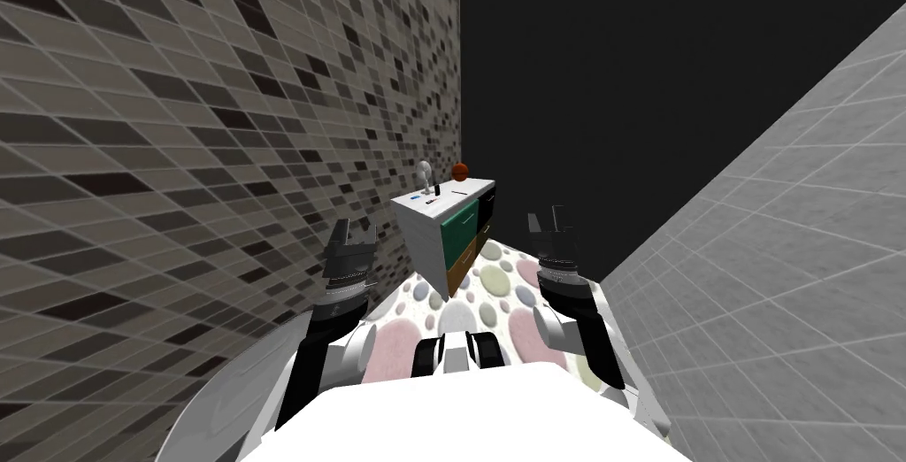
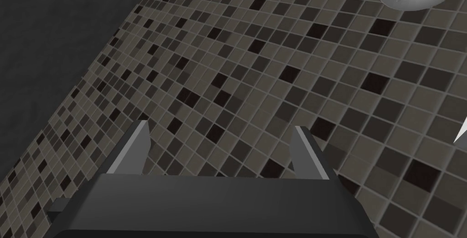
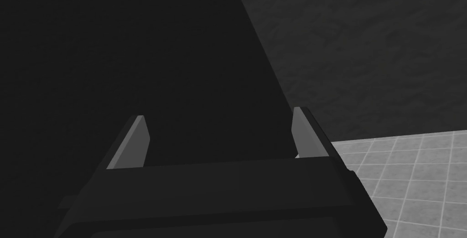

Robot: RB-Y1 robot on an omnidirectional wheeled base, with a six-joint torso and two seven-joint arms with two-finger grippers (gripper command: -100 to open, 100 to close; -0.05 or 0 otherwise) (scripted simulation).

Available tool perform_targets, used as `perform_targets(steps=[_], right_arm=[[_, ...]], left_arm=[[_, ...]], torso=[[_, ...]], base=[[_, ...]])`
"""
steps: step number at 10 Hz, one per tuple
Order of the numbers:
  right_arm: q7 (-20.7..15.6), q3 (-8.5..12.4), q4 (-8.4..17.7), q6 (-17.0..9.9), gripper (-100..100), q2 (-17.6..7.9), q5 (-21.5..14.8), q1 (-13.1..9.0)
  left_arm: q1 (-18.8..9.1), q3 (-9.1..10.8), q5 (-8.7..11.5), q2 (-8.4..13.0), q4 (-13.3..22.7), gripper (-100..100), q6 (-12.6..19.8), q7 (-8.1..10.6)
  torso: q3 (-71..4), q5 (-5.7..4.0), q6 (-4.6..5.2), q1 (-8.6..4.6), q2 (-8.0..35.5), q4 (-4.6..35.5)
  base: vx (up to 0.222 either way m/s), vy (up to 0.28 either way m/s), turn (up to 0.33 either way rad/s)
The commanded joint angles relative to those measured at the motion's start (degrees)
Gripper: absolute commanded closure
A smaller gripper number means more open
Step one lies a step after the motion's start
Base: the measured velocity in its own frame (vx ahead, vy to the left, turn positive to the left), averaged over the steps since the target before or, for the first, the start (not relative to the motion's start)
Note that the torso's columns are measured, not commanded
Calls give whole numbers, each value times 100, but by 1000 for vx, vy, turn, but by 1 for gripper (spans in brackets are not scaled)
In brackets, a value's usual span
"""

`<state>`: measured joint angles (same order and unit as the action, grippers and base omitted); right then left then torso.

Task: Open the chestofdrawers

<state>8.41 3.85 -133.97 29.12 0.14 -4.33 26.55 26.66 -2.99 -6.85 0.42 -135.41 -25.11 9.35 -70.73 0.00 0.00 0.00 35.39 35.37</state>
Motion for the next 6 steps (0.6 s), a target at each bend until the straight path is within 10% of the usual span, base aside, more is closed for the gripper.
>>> perform_targets(steps=[1, 6], right_arm=[[73, -39, 37, -7, -100, -223, 67, -23], [644, -340, 319, -60, -100, -785, 590, -198]], left_arm=[[0, 0, 0, 0, 0, 0, 0, 0], [1, 0, 0, 1, 3, 0, 1, 0]], torso=[[-846, 0, 0, 0, 423, 423], [-1388, -1, 0, -5, 683, 688]], base=[[12, -11, 27], [41, -48, 67]])
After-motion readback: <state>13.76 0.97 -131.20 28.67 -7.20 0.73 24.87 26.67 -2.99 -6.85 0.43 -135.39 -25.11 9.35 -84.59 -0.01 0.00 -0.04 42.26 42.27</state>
